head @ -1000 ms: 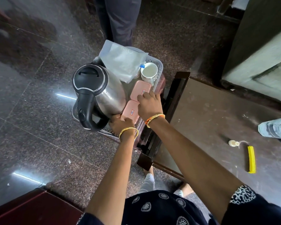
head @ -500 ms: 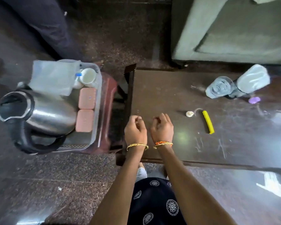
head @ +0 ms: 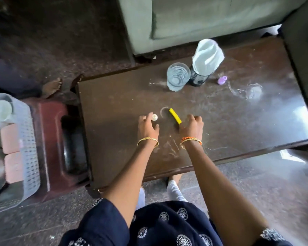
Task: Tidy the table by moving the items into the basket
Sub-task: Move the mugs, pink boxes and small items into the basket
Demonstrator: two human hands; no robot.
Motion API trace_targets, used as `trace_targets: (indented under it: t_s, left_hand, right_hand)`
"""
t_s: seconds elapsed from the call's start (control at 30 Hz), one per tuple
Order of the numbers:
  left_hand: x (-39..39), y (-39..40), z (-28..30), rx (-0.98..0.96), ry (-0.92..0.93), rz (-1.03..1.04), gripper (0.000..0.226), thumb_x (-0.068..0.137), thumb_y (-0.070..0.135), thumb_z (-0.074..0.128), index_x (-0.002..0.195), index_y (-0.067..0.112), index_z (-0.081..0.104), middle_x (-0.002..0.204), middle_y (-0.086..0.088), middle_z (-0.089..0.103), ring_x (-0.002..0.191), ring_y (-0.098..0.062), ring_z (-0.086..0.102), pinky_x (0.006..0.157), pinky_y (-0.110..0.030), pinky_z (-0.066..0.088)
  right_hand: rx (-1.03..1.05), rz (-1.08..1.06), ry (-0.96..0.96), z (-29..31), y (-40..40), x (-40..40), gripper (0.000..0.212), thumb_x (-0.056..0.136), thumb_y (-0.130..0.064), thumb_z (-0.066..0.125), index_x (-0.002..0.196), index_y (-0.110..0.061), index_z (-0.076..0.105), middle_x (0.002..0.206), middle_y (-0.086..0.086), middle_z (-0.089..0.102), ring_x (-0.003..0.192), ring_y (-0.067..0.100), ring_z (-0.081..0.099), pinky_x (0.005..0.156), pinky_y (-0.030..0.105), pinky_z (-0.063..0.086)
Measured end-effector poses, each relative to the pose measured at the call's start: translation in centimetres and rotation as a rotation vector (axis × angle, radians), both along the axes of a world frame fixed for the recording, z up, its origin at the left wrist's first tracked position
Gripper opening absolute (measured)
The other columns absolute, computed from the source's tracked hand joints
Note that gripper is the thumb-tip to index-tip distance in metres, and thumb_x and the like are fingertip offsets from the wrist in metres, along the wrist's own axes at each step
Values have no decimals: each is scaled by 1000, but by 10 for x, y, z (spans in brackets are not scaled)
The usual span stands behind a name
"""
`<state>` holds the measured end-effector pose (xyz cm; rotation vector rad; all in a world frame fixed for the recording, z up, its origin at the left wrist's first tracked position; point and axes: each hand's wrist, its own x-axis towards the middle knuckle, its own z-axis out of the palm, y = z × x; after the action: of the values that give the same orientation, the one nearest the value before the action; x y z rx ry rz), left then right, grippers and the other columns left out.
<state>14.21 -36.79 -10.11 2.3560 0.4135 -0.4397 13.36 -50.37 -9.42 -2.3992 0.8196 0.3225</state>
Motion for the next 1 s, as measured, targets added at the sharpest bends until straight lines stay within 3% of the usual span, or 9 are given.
trace_targets:
  t_s: [0.2,0.37,0.5,0.57,0.7,0.83,0.93,1.0]
  left_hand:
    - [20,-18,-24,56,-29,20,42,80,9,65,121,17,57,118,-15,48,106,-32,54,87,-36,44]
    - [22,-24,-29,147,-50,-1,22,84,4,57,104,10,65,105,-19,53,92,-37,55,74,-37,41]
    - [35,-47,-19,109,-140,48,21,85,6,57,103,8,67,101,-20,53,88,-36,55,70,-36,42]
    - [47,-66,-13,46,-206,56,21,84,7,59,103,8,66,100,-18,54,87,-35,55,71,-35,46]
    - [69,-102,-12,-83,-242,17,21,77,5,65,97,11,67,102,-11,53,88,-28,59,71,-43,55]
    - [83,-124,-22,-122,-261,-31,21,73,-1,66,93,6,67,99,-11,56,87,-27,61,78,-41,54]
    - [84,-126,-29,-138,-247,-55,20,73,-2,67,92,5,67,96,-11,58,86,-26,61,81,-36,52]
    - [82,-122,-29,-94,-218,-35,18,74,3,68,90,11,67,94,-5,60,87,-22,62,74,-26,48]
  right_hand:
    - [5,179,129,-26,-9,14,36,82,-24,62,115,-9,56,119,17,50,110,37,49,90,42,43]
    - [92,198,103,-37,-14,17,25,83,-11,55,107,-4,59,110,19,54,103,39,54,83,42,47]
    - [156,120,31,-31,-35,27,27,80,-29,63,93,-6,63,100,17,59,94,35,56,79,36,47]
    - [147,-75,-103,-26,-61,46,23,80,-23,61,92,-3,62,100,19,58,94,36,55,77,33,42]
    - [-13,-319,-264,-23,-129,103,33,79,-10,59,110,-2,52,115,21,47,104,36,50,82,33,38]
    - [-91,-171,-110,-35,-168,142,41,88,-12,54,129,-16,48,138,18,33,118,38,42,90,41,43]
    - [-37,-82,-87,-47,-176,146,34,86,-4,52,119,-11,59,129,18,43,111,37,48,91,36,42]
    - [-7,-133,-147,-48,-172,137,32,84,-1,53,114,-6,62,120,22,50,103,36,54,89,33,42]
